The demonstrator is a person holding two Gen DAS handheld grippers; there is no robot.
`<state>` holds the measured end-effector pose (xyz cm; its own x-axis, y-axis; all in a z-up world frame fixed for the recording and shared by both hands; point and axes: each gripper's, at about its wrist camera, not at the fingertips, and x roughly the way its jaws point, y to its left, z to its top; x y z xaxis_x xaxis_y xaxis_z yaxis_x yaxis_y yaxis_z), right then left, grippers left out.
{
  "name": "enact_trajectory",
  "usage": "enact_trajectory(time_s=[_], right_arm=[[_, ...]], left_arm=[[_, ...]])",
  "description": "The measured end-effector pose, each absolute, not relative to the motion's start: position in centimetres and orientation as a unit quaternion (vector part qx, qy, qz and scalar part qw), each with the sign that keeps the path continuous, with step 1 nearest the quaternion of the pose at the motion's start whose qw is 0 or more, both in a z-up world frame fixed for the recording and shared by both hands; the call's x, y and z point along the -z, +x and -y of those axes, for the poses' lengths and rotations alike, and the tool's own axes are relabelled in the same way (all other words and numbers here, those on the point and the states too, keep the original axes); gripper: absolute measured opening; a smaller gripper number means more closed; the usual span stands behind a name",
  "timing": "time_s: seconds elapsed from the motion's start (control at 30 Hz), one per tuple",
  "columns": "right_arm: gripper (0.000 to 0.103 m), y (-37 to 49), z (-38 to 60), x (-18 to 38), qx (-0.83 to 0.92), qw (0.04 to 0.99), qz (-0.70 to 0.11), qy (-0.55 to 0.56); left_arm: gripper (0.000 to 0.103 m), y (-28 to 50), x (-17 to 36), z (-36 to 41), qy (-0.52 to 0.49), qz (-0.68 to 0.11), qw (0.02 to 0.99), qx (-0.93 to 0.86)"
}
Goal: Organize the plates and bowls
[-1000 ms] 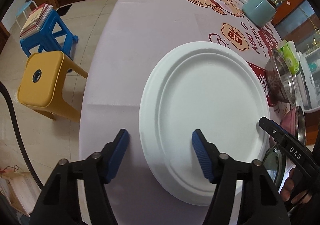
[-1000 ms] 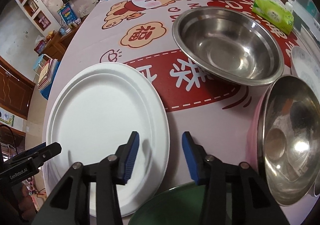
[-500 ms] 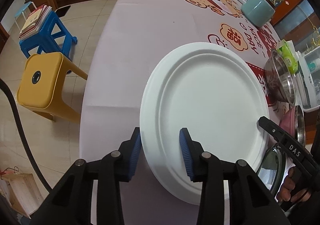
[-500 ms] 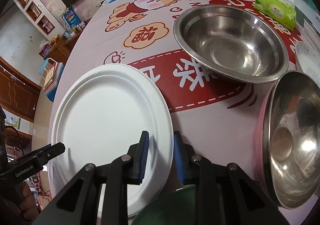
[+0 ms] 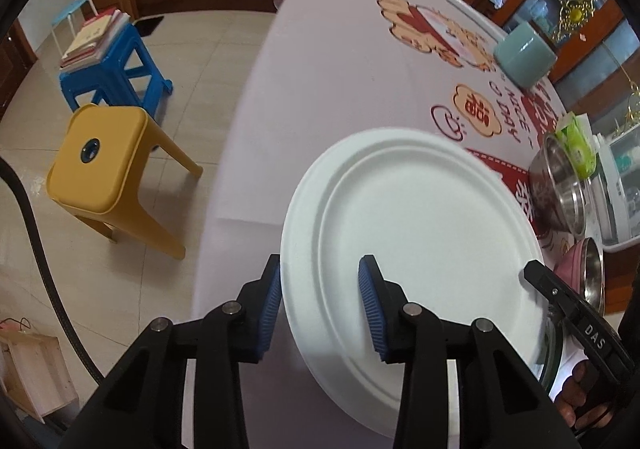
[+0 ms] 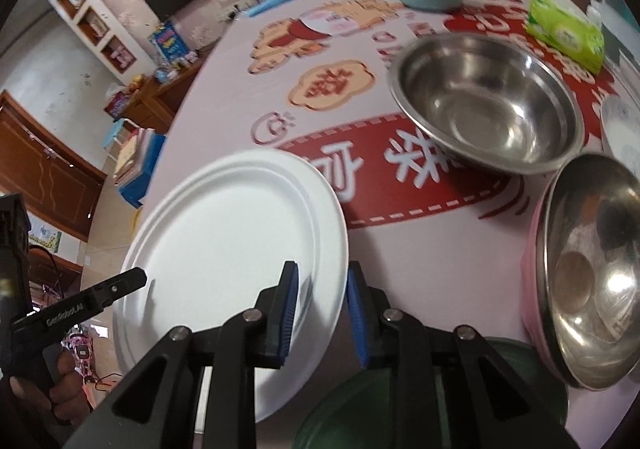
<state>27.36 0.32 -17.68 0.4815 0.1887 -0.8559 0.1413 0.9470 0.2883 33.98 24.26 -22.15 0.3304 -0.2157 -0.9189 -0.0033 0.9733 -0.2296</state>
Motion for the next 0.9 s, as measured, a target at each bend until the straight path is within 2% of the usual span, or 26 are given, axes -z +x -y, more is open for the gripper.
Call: enact_trajectory(time_s=[0.4,0.9], right_arm=[[0.024,23.4,-0.7,12.7,-0.024,0.88,-0.456,0.129],[0.024,15.5,1.6,7.5,0.007,0.914,-0.393,0.098]], left_arm=[[0.037,30.1,16.3,-24.5,-0.113,-0.506,0.85,0.088],[0.037,23.2,10.6,-20.7,-0.087,-0.453,0.875,0.15]])
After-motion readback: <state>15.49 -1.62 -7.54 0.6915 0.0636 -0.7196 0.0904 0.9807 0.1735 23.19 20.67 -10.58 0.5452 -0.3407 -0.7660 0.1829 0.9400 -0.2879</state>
